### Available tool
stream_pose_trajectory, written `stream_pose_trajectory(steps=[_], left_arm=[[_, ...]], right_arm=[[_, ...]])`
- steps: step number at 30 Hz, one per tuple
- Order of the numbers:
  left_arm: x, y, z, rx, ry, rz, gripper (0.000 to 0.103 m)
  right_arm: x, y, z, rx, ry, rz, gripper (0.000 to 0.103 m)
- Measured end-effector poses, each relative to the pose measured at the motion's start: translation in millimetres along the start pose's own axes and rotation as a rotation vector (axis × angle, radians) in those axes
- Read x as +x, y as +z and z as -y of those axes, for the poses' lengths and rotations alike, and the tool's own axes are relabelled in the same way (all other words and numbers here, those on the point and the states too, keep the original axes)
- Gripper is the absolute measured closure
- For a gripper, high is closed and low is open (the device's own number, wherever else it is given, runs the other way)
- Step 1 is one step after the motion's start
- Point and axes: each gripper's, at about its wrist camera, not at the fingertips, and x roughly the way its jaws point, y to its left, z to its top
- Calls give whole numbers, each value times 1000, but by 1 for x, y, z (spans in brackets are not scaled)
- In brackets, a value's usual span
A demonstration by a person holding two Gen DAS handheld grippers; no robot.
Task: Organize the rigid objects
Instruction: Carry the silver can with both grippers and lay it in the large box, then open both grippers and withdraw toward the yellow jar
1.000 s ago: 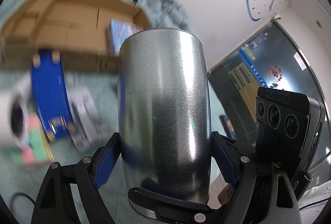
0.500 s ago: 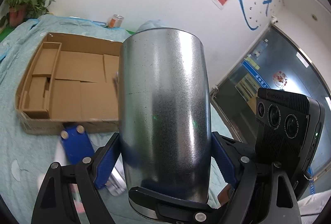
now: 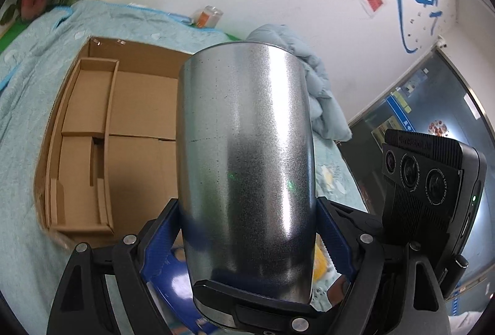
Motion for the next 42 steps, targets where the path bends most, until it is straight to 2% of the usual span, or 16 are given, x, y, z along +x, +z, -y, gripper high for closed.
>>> stream_pose_trajectory(steps=[8,13,19,23,29,31,37,39,42], left_arm=[[44,19,-63,-74,43,-59,20],[69,20,-90,-92,96,-119,20],[80,18,-99,-98,156,-135,20],[79,18,-94,-78,188,-126,18],[37,8,-69,2,263,-22,17],[16,0,-58,43,285,48,16],[-43,-45,-8,238,467,357,1],[-53,-59,2,245,478,389,1],[-65,-80,7,209,437,392,1]], right_arm=[[50,14,23,53,46,-58,13],[76,6,30,95,53,-98,13],[87,2,40,120,71,-136,12],[79,1,40,117,53,-139,12],[48,-8,42,140,29,-92,12],[30,-16,40,122,-14,-44,10],[-15,-43,23,45,-167,81,5],[-29,-50,18,30,-218,129,5],[-47,-64,18,35,-265,150,5]])
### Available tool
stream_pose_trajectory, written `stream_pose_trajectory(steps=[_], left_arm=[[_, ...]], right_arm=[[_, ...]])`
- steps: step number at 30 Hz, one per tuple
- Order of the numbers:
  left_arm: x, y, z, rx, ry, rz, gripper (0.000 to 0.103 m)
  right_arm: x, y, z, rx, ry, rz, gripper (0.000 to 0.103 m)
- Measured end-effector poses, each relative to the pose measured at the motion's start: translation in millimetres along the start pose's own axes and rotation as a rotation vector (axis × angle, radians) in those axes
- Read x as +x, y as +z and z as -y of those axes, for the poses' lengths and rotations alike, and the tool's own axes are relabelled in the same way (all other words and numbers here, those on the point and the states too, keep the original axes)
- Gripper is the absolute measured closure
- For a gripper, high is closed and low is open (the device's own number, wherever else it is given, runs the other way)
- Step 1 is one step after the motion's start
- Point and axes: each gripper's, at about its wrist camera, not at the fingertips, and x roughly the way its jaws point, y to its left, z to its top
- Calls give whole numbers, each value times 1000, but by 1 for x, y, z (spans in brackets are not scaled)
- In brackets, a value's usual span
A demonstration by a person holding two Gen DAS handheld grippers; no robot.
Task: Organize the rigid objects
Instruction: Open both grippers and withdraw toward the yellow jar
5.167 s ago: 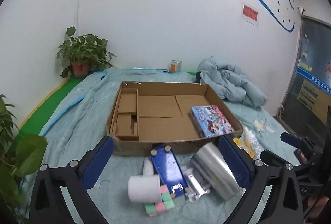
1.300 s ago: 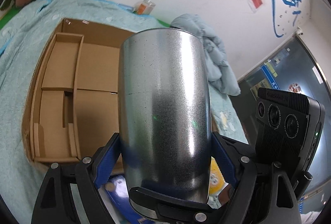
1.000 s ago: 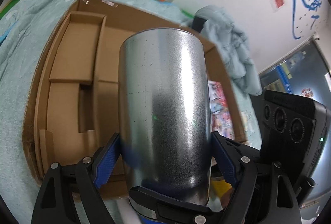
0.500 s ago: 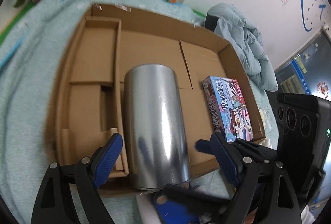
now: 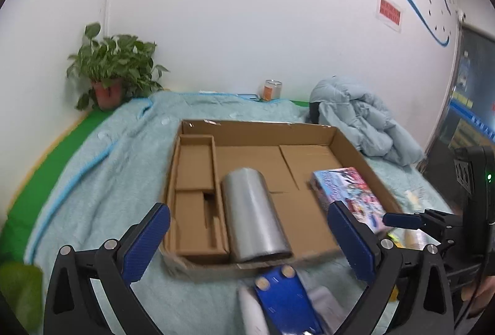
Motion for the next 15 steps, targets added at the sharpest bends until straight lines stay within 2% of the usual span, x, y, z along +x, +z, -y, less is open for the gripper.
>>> stream_pose_trajectory(steps=[3,6,8,11,13,15], left_arm=[[-20,-18,-2,-33,3,-10,1],[-33,-38,-1,-63,28,-59,1],[-39,-52,0,-71,3,-89,1],[-40,-70,10,-88,-6,-127,1],[-40,-80,23,-93,-49,-155,1],[-39,-87,37,-103,-95,-178,1]], right_arm=[[-16,-14,7,8,-48,16,5],[-30,-40,27,29,-74,9,5],[-32,-56,47,61,-106,-26,5],[-25,-73,85,180,-146,-106,5],[-17,-81,106,250,-144,-155,5],[-12,-83,112,254,-112,-177,5]])
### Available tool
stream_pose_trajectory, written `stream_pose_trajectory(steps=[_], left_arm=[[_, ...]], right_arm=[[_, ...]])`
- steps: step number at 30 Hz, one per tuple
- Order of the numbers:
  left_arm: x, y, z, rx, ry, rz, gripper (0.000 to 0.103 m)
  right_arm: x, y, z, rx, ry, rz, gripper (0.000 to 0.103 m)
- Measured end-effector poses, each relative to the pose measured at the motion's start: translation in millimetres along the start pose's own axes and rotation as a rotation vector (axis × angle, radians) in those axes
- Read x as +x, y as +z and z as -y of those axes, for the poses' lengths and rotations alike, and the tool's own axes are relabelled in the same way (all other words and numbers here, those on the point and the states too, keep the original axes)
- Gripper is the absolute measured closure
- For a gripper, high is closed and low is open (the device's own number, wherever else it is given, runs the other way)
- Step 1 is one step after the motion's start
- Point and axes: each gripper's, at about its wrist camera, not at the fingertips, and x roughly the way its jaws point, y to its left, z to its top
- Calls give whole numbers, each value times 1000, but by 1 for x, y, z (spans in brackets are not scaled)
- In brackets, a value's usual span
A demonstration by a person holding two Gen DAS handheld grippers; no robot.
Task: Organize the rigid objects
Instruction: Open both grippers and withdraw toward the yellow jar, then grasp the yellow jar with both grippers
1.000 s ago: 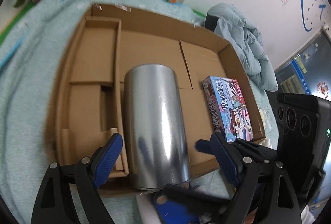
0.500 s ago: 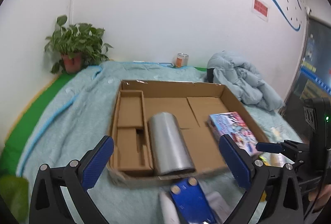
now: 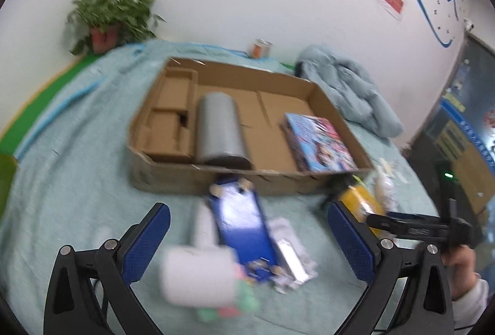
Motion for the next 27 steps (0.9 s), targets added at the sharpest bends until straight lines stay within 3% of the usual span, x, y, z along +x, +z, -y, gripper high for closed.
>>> stream_pose_trajectory(steps=[5,7,12,17,21,25,27], left_arm=[[4,-16,26,24,-59,-50,1],[6,-22,34,31,-81,-80,1],[9,-31,40,38,-123,-126,1],[18,-41,42,16,-194,-189,1],[30,-58,47,-28,-292,-284,1],[45,-76,54,-49,-363,-375,1],[53,-83,57,-70,-397,-411,2]], right_arm=[[11,0,-18,-83,-21,15,11],[15,-1,-22,-104,-67,12,22],[9,-15,-29,-158,-69,7,23],[-7,-53,-46,-233,-49,-73,24],[-24,-90,-58,-238,25,-190,22],[-47,-106,-59,-240,276,-240,22],[-50,-104,-50,-207,271,-228,22]])
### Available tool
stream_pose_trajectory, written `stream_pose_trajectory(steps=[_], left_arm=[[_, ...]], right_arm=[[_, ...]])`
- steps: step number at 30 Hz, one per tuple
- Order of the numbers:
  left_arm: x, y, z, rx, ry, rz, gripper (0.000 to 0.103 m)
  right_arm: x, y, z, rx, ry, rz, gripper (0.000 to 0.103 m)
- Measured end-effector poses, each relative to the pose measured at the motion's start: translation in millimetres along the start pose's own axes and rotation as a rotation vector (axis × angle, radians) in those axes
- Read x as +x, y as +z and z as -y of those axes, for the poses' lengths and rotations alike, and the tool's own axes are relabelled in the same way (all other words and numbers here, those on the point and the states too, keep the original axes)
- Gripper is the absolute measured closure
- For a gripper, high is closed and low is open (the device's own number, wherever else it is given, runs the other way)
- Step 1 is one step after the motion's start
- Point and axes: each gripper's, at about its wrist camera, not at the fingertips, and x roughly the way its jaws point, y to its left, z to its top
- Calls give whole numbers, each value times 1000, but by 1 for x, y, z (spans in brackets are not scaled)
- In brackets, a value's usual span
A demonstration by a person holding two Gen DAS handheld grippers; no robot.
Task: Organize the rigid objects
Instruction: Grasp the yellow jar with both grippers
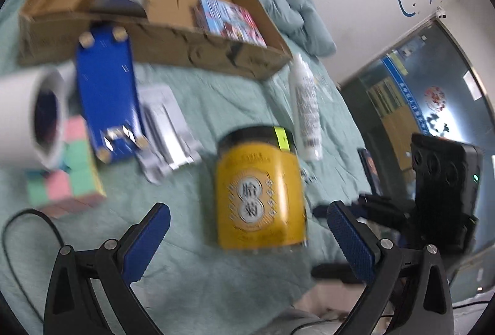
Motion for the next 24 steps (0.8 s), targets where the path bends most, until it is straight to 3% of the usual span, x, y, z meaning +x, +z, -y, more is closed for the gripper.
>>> stream_pose_trajectory(steps=[3,6,8,11,15,16,20,24], left_arm=[[15,2,-4,-32,-55,-23,2],[32,11,-3,-32,-71,-51,4],[42,17,-7,-64,-121,-67,6],[57,24,-14,-104,-126,-102,7],[80,24,-17,-112,-114,-180,13],[84,24,-20,-137,-133,-189,17],[88,27,-23,-145,-139,-200,18],[92,29,-16,-118,-119,-216,18]], right_arm=[[7,5,20,85,-69,-11,21],[17,10,42,203,38,-11,21],[23,14,48,232,78,-8,20],[38,14,58,293,164,-24,15],[50,12,47,263,172,-25,11],[54,12,42,249,167,-34,11],[65,15,39,246,156,-42,10],[67,19,23,156,68,-25,10]])
